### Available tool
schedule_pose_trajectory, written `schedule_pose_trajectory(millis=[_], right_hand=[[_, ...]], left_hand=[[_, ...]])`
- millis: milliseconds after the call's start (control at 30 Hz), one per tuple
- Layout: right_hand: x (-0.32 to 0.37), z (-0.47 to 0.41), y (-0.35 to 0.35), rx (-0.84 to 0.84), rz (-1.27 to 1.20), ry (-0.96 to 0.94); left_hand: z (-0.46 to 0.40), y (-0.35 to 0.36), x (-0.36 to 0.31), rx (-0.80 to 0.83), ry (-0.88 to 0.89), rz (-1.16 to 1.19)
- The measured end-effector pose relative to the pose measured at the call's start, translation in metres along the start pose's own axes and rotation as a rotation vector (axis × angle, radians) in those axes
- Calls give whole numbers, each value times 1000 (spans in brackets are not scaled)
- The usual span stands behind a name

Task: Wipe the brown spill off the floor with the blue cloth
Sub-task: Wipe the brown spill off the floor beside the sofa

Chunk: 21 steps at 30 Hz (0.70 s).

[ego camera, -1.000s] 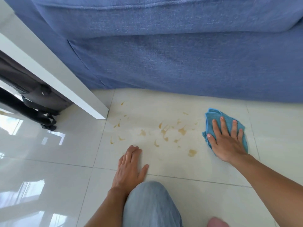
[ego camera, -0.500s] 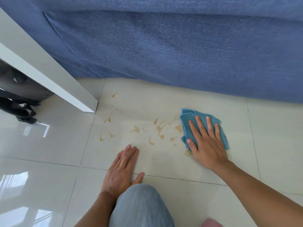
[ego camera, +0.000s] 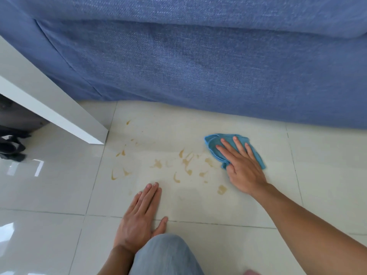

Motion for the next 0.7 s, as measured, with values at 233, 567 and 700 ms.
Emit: schedule_pose_trajectory(millis=[233, 567, 700], right_hand=[[13, -55, -8, 57, -21, 120], [-13, -30, -5, 162, 75, 147], [38, -34, 6, 170, 57, 3]], left_hand=[[-1, 0, 1, -22, 11, 2], [-1, -2, 0, -40, 21, 17], [-1, -3, 0, -22, 16, 33]])
Point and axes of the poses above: each hand's wrist, its own z-axis away from the middle knuckle, its own y-axis out of the palm, x = y × z, the point moved 8 cm from there along -z, towards the middle knuckle, and after that the axes turned 5 degrees about -y, right-handed, at the moved point
